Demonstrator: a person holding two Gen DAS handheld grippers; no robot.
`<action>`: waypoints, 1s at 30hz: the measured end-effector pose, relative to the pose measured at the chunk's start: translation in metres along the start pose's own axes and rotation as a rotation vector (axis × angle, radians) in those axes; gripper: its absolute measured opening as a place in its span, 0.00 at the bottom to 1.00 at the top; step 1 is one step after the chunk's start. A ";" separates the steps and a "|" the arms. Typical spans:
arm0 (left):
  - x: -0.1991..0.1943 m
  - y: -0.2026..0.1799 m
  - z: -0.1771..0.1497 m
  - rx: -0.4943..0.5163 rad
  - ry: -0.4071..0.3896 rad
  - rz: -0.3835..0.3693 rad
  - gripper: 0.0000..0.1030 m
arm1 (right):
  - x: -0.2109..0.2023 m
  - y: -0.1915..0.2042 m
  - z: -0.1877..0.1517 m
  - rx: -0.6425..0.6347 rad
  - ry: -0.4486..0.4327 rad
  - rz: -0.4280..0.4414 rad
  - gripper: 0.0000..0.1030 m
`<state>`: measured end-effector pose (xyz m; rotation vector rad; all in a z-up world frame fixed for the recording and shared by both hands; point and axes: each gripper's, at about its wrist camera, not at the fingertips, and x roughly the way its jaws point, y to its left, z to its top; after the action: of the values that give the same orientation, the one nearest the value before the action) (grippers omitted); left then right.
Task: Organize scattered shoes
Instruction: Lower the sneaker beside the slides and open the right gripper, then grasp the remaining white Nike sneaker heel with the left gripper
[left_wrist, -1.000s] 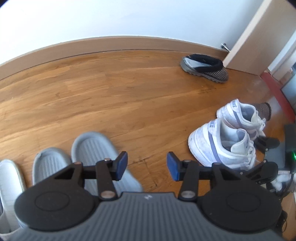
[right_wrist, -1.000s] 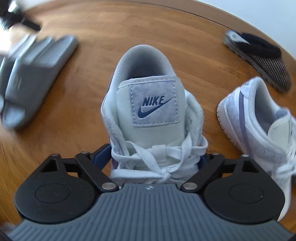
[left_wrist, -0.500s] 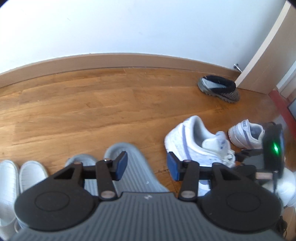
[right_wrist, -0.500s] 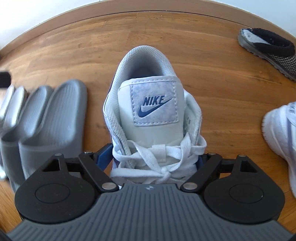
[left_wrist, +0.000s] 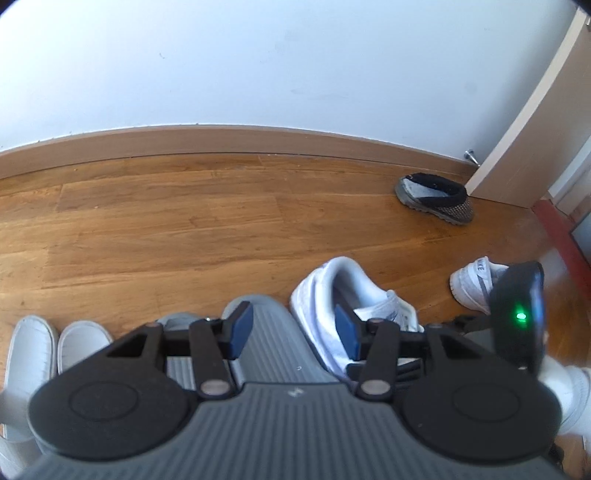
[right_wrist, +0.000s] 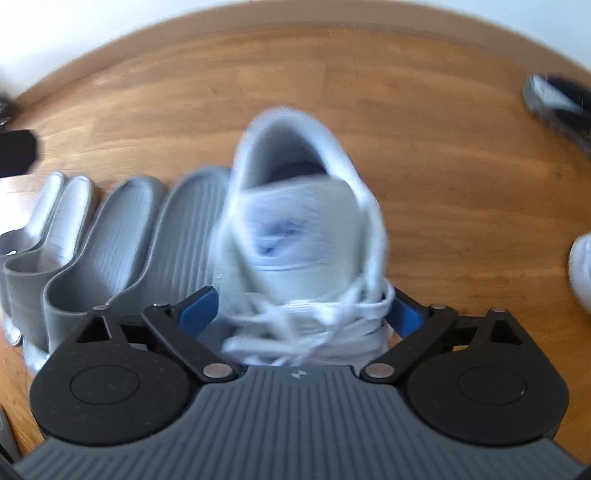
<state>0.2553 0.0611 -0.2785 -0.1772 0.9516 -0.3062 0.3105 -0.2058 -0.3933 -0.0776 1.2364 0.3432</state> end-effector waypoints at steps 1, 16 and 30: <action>-0.001 0.000 0.000 0.003 -0.001 -0.001 0.46 | -0.005 -0.002 -0.003 -0.009 -0.017 0.002 0.96; 0.037 -0.041 -0.007 0.049 0.084 -0.059 0.64 | -0.079 -0.097 -0.094 0.447 -0.150 0.011 0.99; 0.140 -0.193 0.028 -0.110 0.133 -0.205 0.69 | -0.127 -0.194 -0.165 0.779 -0.236 -0.062 0.99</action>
<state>0.3195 -0.1672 -0.3158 -0.3602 1.0853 -0.4589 0.1817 -0.4571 -0.3541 0.5773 1.0584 -0.1944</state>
